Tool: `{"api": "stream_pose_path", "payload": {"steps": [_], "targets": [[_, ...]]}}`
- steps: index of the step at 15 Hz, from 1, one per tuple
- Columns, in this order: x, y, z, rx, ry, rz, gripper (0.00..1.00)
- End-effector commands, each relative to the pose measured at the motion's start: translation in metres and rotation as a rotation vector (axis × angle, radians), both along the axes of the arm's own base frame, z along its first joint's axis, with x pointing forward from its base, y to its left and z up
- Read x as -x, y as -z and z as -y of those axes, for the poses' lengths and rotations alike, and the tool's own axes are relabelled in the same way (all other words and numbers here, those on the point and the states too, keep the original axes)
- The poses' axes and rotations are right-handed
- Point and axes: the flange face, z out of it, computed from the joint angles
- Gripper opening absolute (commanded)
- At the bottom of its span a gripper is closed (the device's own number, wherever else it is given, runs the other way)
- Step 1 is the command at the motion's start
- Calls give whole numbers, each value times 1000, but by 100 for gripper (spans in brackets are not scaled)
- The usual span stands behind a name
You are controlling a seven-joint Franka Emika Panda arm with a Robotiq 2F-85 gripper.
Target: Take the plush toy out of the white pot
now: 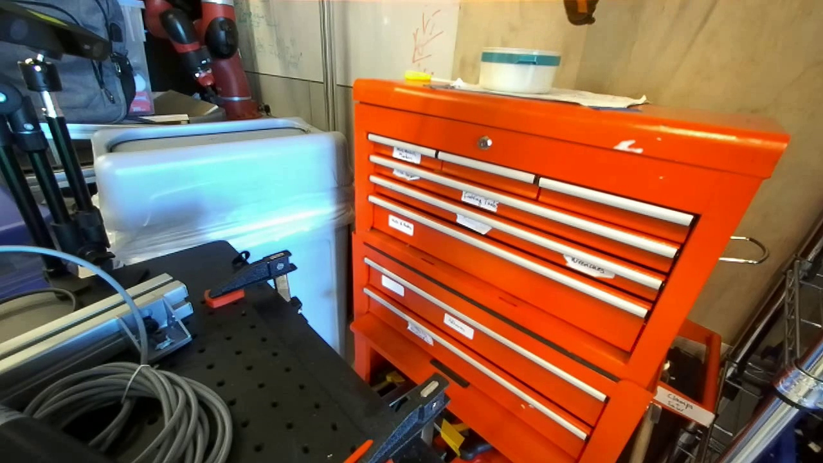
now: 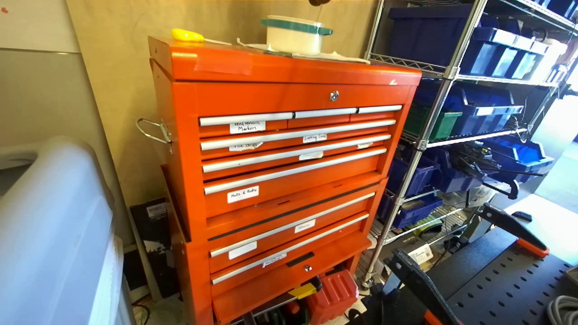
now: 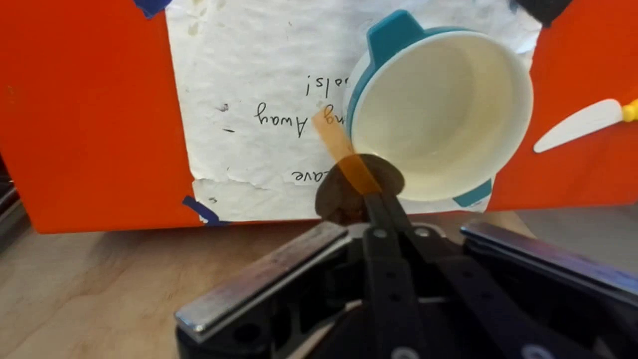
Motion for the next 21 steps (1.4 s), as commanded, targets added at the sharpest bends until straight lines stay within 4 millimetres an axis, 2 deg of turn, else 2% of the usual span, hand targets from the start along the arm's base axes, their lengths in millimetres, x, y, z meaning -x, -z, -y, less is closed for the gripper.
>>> {"api": "stream_pose_path", "payload": {"steps": [1, 4, 7, 10, 14, 15, 16, 17, 19, 21], "targets": [[8, -18, 35, -9, 45, 20, 0], [12, 1, 67, 51, 100, -6, 0], [18, 36, 97, 115, 152, -49, 0], [24, 75, 117, 182, 190, -69, 0], [35, 120, 130, 236, 223, -117, 0], [38, 127, 131, 241, 223, -135, 26], [41, 131, 131, 239, 225, -146, 27], [43, 132, 130, 237, 223, -151, 34], [45, 125, 125, 233, 210, -146, 48], [47, 107, 117, 225, 195, -124, 61]]}}
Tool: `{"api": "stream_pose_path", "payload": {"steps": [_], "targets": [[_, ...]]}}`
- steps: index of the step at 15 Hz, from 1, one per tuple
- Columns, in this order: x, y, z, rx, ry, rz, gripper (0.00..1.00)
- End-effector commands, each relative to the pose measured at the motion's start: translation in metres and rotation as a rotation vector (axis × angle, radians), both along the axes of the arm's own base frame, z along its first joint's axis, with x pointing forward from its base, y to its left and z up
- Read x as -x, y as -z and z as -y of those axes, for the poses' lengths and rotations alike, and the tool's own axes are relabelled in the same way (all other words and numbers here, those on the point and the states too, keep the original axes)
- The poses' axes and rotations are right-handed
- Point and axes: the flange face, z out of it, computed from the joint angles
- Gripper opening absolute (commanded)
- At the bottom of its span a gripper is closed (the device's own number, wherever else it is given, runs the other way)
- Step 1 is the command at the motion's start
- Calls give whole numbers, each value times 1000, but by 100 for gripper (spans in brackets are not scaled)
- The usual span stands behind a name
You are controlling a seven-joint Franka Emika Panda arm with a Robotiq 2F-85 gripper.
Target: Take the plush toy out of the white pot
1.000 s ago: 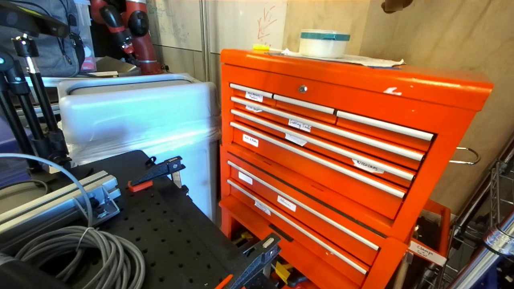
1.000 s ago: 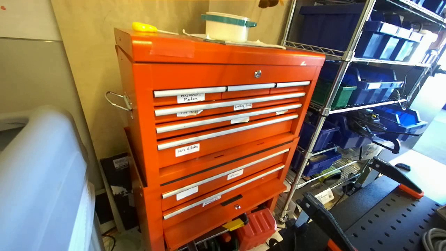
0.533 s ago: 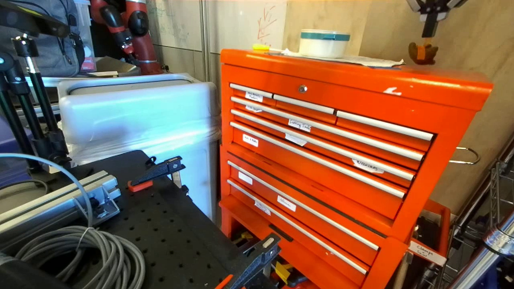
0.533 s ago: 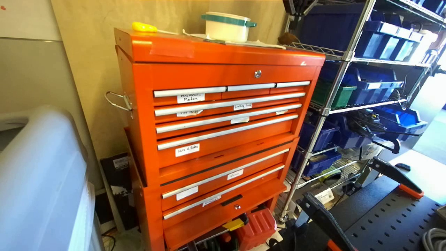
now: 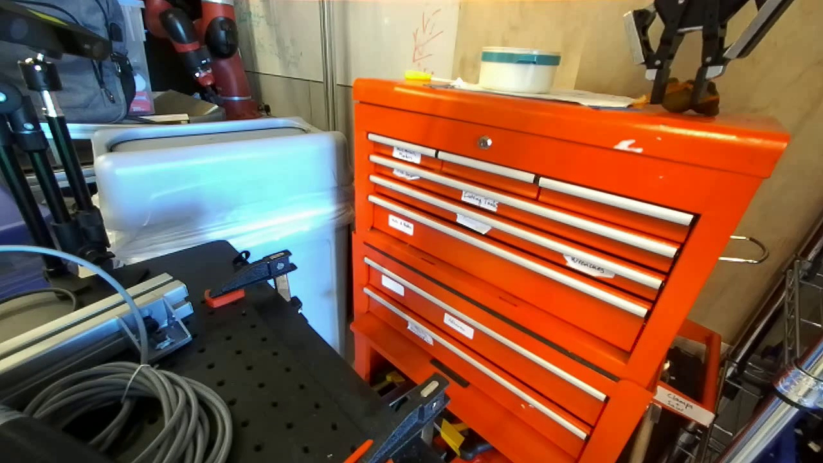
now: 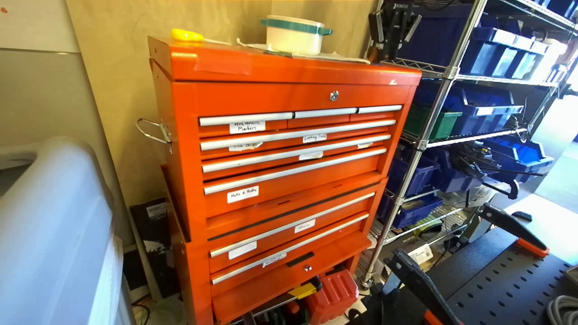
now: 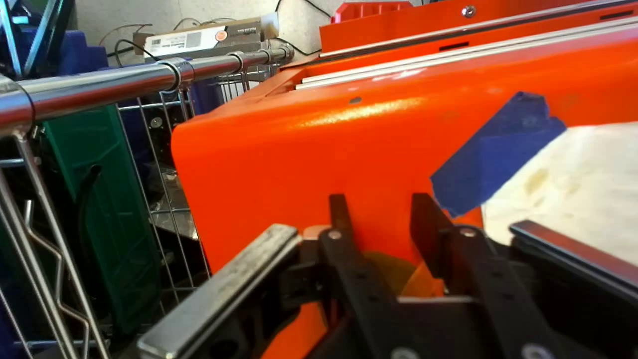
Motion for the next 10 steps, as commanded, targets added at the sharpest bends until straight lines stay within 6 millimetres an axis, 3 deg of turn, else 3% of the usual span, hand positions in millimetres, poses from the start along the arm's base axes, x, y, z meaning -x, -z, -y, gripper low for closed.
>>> {"api": "stream_pose_path", "payload": {"steps": [1, 5, 6, 7, 8, 10], "targets": [[12, -40, -15, 4, -30, 41, 69], [23, -89, -33, -54, -91, 89, 98], [28, -97, -39, -85, -108, 92, 100], [11, -81, -32, -36, -71, 96, 87], [15, -90, -36, -52, -83, 99, 96], [21, -98, -41, -62, -92, 102, 100]]}}
